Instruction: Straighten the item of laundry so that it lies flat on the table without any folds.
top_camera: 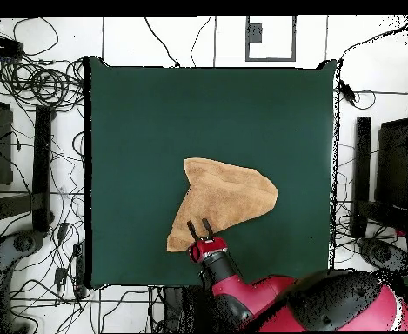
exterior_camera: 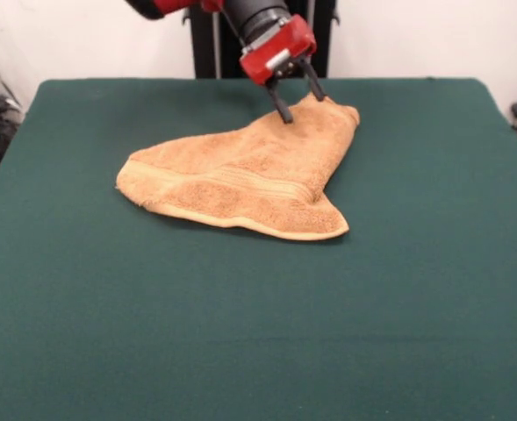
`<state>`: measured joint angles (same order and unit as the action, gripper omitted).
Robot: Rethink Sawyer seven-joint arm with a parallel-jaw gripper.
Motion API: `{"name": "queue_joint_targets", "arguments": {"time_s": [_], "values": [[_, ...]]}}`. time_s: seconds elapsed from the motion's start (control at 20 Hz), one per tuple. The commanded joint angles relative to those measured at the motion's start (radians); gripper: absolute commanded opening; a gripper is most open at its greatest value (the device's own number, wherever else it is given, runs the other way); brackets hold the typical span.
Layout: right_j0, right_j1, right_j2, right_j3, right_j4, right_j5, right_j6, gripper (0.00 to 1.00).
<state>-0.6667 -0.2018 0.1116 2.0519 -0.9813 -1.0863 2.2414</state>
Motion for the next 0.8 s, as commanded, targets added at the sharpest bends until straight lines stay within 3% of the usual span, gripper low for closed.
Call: {"name": "queue_joint_targets", "arguments": {"time_s": [0.05,0.1,0.35,0.5,0.65,0.8], "values": [[0.027,-0.032,0.102,-0.010,0.227,0.120,0.219,1.00],[0.035,-0.036,0.068,0.023,0.311,0.051,0.174,1.00],[0.045,-0.059,0.058,0.015,0.288,0.054,0.136,1.00],[-0.024,-0.051,0.143,-0.064,0.066,0.298,0.264,1.00],[-0.030,-0.046,0.109,-0.100,0.031,0.431,0.219,1.00],[-0.030,-0.149,0.095,-0.061,0.025,0.611,0.149,1.00]]}}
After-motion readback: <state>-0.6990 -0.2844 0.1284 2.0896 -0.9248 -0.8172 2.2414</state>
